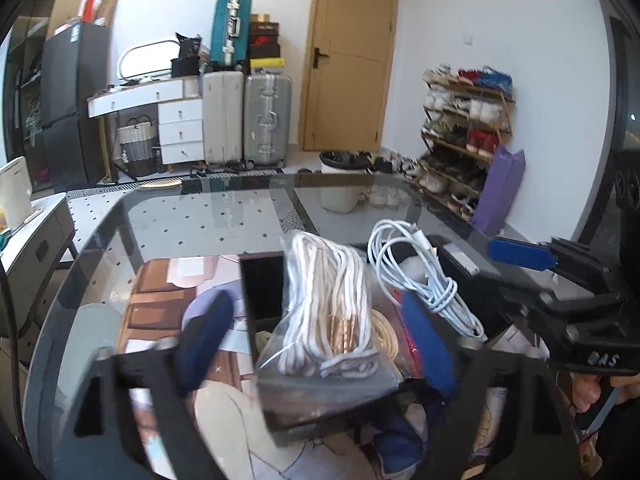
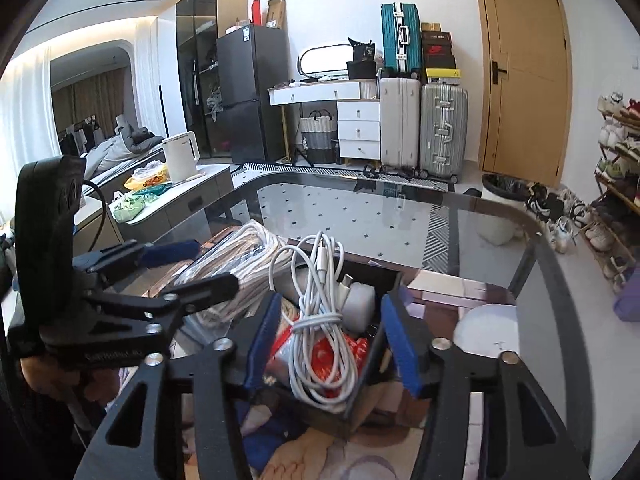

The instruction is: Organize soft objects

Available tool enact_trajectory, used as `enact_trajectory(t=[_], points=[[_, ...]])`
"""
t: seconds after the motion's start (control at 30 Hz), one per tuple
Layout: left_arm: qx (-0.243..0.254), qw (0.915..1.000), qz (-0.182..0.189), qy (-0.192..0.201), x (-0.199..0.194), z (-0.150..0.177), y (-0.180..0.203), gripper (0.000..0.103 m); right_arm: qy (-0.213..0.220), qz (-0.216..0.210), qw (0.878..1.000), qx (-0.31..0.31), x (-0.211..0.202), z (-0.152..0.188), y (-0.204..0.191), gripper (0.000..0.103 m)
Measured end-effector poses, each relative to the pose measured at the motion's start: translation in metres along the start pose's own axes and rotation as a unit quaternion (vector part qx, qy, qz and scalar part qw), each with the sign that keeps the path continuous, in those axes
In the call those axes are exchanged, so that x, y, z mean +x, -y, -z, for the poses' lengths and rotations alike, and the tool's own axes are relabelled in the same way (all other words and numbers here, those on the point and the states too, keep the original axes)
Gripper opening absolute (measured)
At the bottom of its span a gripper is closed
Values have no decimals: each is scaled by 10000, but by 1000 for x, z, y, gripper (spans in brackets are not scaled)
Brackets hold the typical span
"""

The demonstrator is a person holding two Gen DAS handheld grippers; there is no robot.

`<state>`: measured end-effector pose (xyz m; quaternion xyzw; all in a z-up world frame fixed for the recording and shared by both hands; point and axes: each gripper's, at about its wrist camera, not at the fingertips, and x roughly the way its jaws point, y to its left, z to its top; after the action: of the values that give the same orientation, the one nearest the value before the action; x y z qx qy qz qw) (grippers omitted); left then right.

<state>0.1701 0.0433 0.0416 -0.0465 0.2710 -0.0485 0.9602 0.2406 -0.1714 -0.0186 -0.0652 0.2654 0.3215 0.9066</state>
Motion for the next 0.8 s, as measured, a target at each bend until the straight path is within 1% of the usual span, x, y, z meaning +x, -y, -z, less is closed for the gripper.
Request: enact_trajectory(t=[0.03, 0.07, 0.1, 0.13, 0.17, 0.27, 0.37, 0.5, 0.57, 0.6, 0.73, 0.8], points=[[-67, 9999, 44, 107, -7, 2, -1, 96, 106, -23, 9999, 36, -7, 3, 0, 80], [-101, 9998, 84, 145, -11, 2, -2, 97, 193, -56, 9998, 85, -12, 6, 1, 91], [-134, 9997, 104, 169, -14, 3, -3, 100, 256, -81, 9996, 123, -17, 8, 1, 98], [-157, 9997, 79, 193, -18, 5, -4, 103, 297, -102, 9994, 145, -21, 11, 1, 100], [-151, 9996, 33, 223, -21, 6, -5, 103, 291, -101, 9994, 128, -23, 13, 0, 102], [-40, 9996, -155, 236, -29, 10, -4, 103, 250, 33, 9997, 14, -26, 21, -4, 102], [-38, 9995, -170, 274, -35, 16, -6, 103, 329, 70, 9994, -41, -31, 29, -6, 102], [-53, 9990, -292, 319, -37, 23, -10, 103, 472, -54, 9988, 85, -37, 34, -2, 103], [-90, 9991, -265, 315, -37, 25, -13, 103, 461, -173, 9987, 108, -36, 34, -1, 103], [-100, 9990, -293, 313, -36, 26, -13, 103, 522, -195, 9984, 113, -38, 35, -1, 102], [14, 9982, -464, 370, -34, 33, -12, 103, 619, -240, 9977, 125, -38, 33, -2, 103], [67, 9982, -484, 342, -33, 34, -12, 103, 651, -263, 9974, 173, -38, 35, -1, 102]])
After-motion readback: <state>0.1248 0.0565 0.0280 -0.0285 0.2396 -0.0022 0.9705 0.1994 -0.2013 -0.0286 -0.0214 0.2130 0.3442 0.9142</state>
